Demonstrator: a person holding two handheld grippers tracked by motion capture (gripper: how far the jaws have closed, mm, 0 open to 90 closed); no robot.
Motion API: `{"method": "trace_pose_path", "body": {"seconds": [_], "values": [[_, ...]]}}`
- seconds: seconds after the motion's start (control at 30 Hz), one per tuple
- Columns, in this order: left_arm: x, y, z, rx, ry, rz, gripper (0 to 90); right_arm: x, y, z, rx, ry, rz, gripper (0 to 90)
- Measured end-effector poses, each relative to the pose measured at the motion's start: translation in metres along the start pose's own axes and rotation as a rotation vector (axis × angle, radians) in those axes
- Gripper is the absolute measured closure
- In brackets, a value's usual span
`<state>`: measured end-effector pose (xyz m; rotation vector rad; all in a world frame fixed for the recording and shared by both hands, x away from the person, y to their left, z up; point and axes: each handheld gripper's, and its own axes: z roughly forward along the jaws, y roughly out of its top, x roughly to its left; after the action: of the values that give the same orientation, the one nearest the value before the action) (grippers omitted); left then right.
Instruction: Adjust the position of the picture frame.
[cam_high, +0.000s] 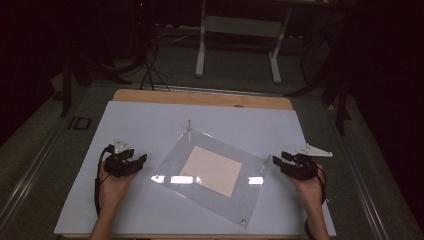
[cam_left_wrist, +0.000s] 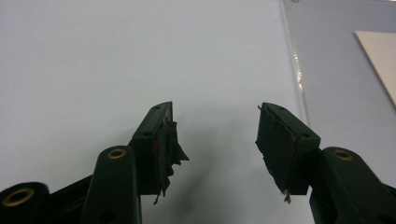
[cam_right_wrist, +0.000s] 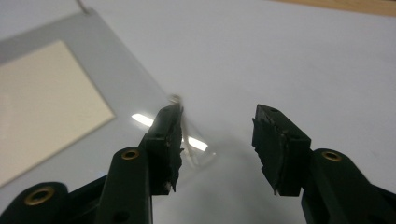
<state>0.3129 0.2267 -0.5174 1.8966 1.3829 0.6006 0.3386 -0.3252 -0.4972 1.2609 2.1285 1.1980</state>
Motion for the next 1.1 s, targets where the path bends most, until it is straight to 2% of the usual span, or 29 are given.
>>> {"method": "trace_pose_path", "body": {"seconds": [0.1, 0.2, 0.5, 0.53, 0.63, 0.67, 0.8, 1.1], "values": [[-0.001, 0.002, 0.001, -0.002, -0.011, 0.001, 46.1, 0.005, 0.001, 0.000, 0.002, 0.032, -0.045, 55.0], [-0.001, 0.004, 0.001, 0.000, -0.025, 0.018, 46.1, 0.008, 0.001, 0.004, 0.005, 0.048, -0.054, 58.1], [-0.004, 0.011, 0.006, 0.004, -0.054, 0.027, 47.5, 0.014, 0.003, 0.025, 0.048, 0.034, -0.112, 70.5], [-0.004, 0.012, 0.007, 0.005, -0.056, 0.030, 48.2, 0.015, 0.003, 0.029, 0.062, 0.030, -0.123, 74.5], [-0.006, 0.016, 0.009, 0.005, -0.075, 0.037, 49.7, 0.016, 0.003, 0.033, 0.073, 0.031, -0.131, 75.4], [-0.007, 0.019, 0.010, 0.002, -0.102, 0.047, 53.6, 0.015, 0.002, 0.036, 0.082, 0.028, -0.130, 74.4], [-0.010, 0.025, 0.016, 0.015, -0.120, 0.064, 54.4, 0.016, 0.001, 0.040, 0.100, 0.028, -0.136, 77.9], [-0.011, 0.043, 0.031, 0.023, -0.144, 0.064, 54.3, 0.016, -0.004, 0.047, 0.134, 0.020, -0.142, 82.6]]}}
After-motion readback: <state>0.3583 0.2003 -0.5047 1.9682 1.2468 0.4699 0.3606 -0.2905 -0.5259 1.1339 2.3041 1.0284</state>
